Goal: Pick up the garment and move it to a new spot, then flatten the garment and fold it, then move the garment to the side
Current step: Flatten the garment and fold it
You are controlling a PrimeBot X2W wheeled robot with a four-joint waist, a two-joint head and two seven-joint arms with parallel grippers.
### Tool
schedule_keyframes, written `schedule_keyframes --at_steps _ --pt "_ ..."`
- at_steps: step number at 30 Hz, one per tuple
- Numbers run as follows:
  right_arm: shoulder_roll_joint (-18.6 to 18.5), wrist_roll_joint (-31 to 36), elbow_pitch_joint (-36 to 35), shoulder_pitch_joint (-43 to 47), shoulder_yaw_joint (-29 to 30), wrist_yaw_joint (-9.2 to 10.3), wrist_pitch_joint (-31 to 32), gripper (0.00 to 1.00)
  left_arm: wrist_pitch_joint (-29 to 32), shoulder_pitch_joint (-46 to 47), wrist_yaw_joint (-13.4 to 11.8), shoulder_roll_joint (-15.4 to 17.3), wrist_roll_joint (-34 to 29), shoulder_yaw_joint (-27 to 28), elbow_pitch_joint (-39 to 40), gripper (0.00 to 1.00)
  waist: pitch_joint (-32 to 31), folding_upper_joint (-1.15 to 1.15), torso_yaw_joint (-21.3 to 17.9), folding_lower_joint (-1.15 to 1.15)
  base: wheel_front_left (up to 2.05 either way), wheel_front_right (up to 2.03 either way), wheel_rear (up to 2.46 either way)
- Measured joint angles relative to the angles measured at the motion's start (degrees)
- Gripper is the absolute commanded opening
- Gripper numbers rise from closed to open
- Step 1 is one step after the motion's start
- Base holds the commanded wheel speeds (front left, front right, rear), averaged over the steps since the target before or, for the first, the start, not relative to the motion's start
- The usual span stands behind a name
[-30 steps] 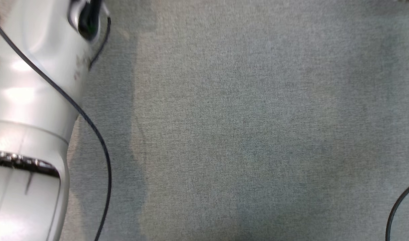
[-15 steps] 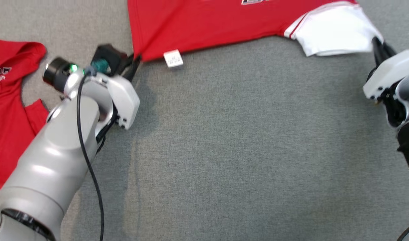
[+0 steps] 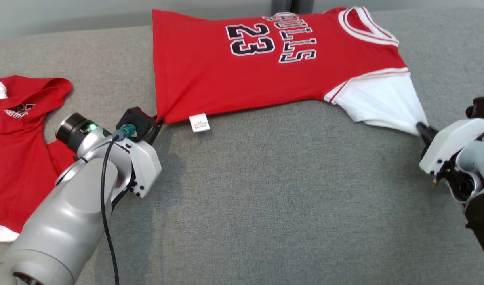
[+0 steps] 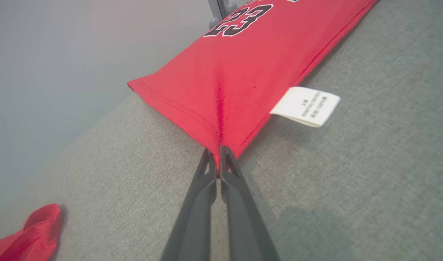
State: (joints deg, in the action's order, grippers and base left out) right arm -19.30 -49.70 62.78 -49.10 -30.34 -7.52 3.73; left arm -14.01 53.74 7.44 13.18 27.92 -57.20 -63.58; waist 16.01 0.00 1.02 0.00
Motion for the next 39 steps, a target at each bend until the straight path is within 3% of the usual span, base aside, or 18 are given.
schedule_keyframes --at_steps 16,29,39 --pt "-4.4 -16.9 -11.6 13.8 -1.3 0.01 10.4 0.0 -1.0 -10.5 -0.7 -0.5 -0.7 -2.4 -0.3 0.0 -8.1 0.0 0.9 0.0 0.0 0.0 0.0" --pt "-12.7 -25.8 -21.7 22.1 -1.5 0.01 20.2 0.0 -1.1 -16.3 -1.5 0.6 0.4 -2.3 4.2 0.0 -10.6 0.0 2.9 0.0 0.0 0.0 0.0" --pt "-17.1 -31.2 -26.9 29.0 0.6 0.01 26.2 0.0 0.1 -19.8 -1.8 2.3 1.6 -2.7 8.7 0.0 -11.9 0.0 3.6 0.0 0.0 0.0 0.0"
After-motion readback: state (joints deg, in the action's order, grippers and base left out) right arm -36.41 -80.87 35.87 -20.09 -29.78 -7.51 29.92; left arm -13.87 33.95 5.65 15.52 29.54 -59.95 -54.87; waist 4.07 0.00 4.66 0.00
